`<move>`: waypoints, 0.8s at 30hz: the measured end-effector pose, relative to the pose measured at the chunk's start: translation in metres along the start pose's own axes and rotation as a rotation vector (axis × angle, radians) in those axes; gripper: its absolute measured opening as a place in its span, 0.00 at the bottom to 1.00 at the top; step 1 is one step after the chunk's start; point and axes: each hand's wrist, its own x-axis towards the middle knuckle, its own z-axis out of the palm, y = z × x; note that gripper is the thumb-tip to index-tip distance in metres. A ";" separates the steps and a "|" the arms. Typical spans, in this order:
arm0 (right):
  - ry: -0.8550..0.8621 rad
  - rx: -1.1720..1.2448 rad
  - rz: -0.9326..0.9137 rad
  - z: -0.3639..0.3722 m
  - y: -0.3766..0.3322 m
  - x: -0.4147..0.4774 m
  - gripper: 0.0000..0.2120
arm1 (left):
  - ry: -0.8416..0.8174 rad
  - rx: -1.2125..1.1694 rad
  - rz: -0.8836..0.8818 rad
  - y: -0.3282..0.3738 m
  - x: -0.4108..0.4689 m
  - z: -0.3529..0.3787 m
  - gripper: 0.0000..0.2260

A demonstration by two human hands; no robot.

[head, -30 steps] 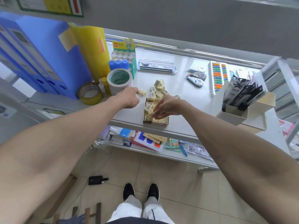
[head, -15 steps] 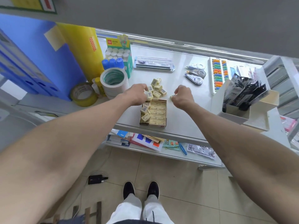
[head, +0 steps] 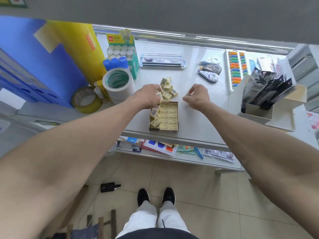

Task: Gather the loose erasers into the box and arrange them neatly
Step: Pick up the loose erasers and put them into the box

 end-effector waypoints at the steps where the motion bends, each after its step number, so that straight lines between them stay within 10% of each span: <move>1: -0.008 0.042 -0.021 -0.002 -0.002 -0.002 0.11 | 0.004 0.000 -0.004 -0.002 -0.001 -0.001 0.20; 24: -0.461 -0.097 -0.263 -0.004 -0.047 -0.020 0.11 | 0.044 -0.019 -0.047 -0.027 -0.003 -0.006 0.20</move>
